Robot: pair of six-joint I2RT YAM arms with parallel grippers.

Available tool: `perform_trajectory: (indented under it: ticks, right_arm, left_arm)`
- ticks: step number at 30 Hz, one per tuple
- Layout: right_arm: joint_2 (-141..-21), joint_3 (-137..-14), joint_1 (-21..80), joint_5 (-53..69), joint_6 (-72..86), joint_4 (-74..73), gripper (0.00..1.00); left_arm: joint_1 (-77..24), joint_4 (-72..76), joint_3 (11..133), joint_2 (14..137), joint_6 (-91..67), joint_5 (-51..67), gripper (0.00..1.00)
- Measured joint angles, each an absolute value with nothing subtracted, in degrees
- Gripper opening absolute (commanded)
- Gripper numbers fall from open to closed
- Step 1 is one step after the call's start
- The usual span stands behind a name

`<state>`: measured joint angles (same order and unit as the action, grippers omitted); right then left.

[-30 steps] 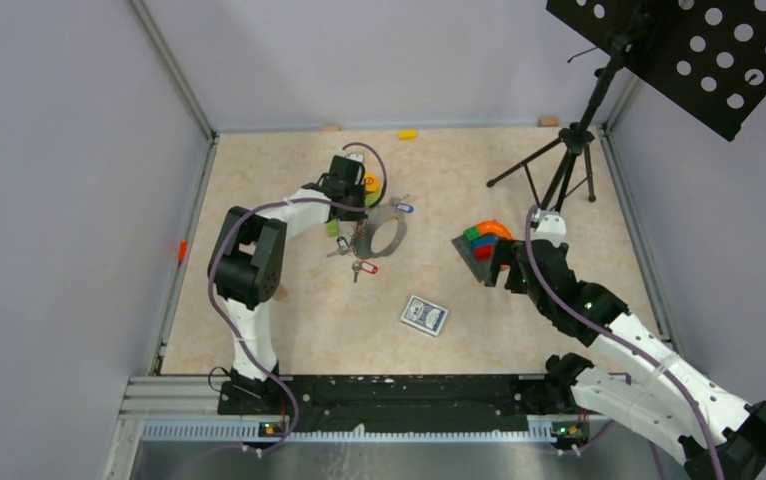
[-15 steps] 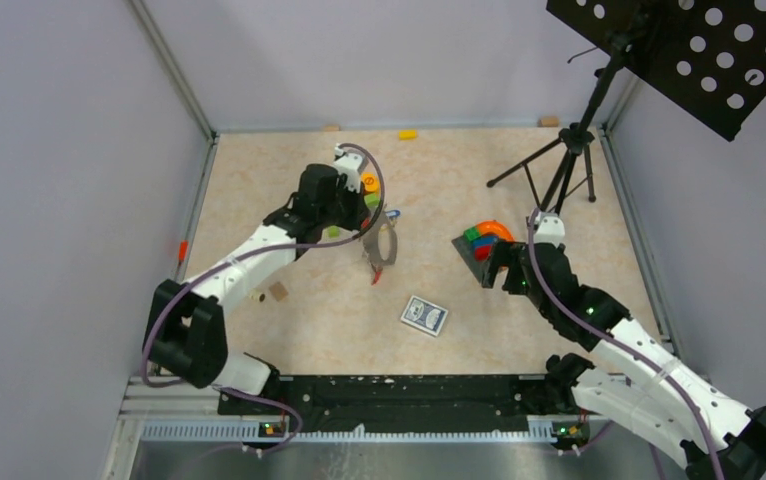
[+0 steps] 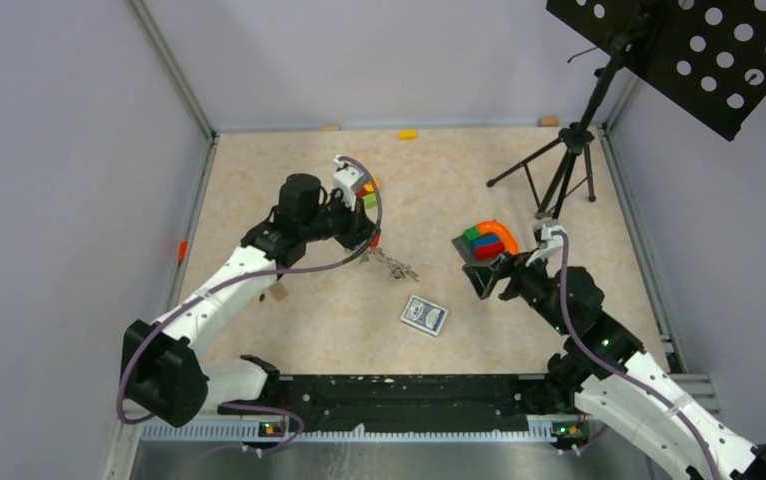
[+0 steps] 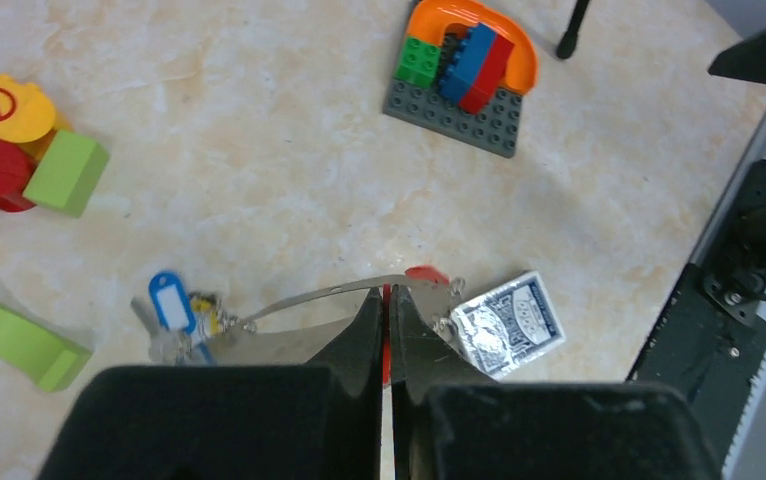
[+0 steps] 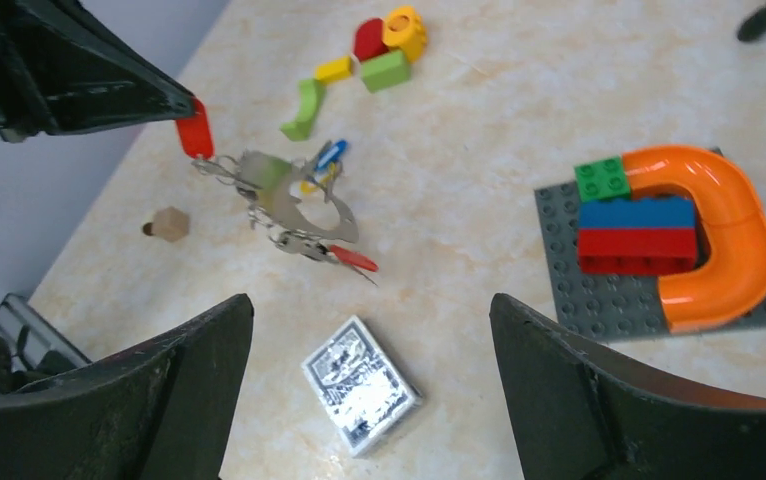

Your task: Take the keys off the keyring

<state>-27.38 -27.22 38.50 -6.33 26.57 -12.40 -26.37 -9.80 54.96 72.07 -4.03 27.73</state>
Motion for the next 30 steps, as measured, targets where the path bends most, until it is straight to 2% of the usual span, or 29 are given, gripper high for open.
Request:
perform_trajectory:
  ticks: [5, 13, 23, 30]
  right_arm:
    - [-23.7, -23.6, 38.5, -2.0, 24.6, -3.9, 0.69]
    - [-26.3, -22.5, 38.5, 6.7, 21.8, 7.5, 0.58]
    - [-34.2, -22.8, 38.5, 19.7, 20.3, 19.5, 0.57]
    - [-40.0, -24.9, 38.7, 24.5, 19.0, 24.7, 0.58]
  left_arm:
    - [-26.7, -11.9, 55.2, 69.7, -3.5, 32.6, 0.0]
    - [-27.5, -13.8, 56.7, 67.8, -3.8, 40.1, 0.0]
    - [-28.6, -13.8, 57.2, 66.3, -4.9, 45.1, 0.0]
    - [-29.6, -13.8, 57.2, 65.8, -6.1, 46.4, 0.0]
